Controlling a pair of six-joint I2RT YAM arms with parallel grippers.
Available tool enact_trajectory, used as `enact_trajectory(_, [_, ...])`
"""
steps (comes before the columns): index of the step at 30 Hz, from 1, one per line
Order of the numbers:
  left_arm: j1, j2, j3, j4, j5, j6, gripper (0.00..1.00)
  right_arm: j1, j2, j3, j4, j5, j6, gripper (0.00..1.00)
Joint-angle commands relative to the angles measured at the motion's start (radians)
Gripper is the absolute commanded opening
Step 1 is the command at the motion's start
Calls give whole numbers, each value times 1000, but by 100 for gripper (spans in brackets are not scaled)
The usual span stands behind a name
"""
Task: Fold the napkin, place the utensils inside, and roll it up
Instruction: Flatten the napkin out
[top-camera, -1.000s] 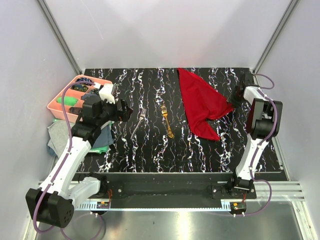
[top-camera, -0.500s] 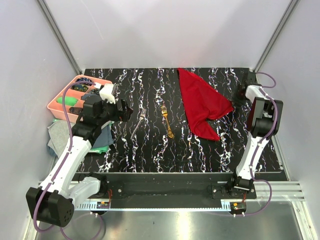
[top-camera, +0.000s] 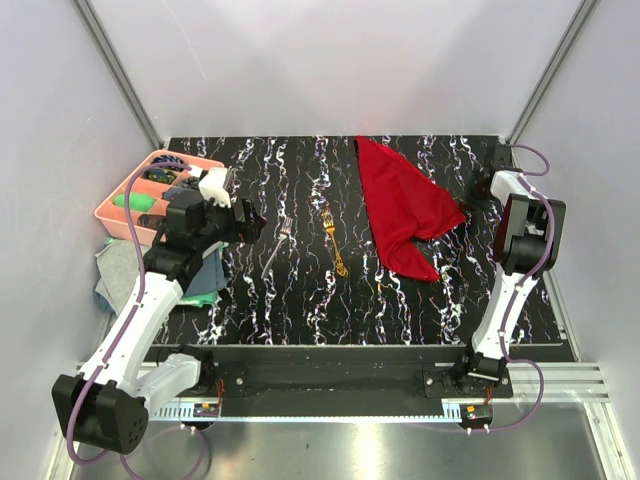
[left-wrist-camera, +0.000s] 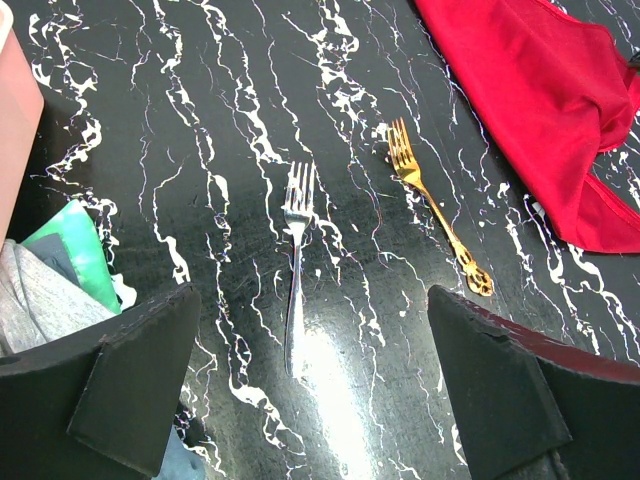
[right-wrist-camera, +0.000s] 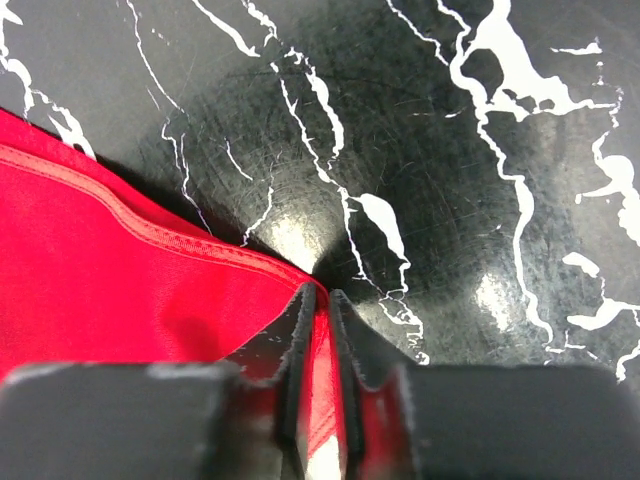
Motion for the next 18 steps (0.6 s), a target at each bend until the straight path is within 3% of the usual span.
enact_trajectory(1, [-4,-3,22,16,2,17,99,-2,-9,-2,-14,-45,-24,5])
enact_trajectory(2, [-4,-3,21,16,0,16,99,-2,-17,-2,-14,-47,-26,0])
enact_trajectory(5, [-4,-6,22,18,0,13,99,-2,-69,14,-19,-42,-21,0])
enact_trajectory(11, [-4,-2,32,22,31,-13,99,15,-239,25,-16,-174,34,0])
enact_trajectory(18, [-64,37,18,148,86,-223,96,274,-374,-5,-5,-168,54,0])
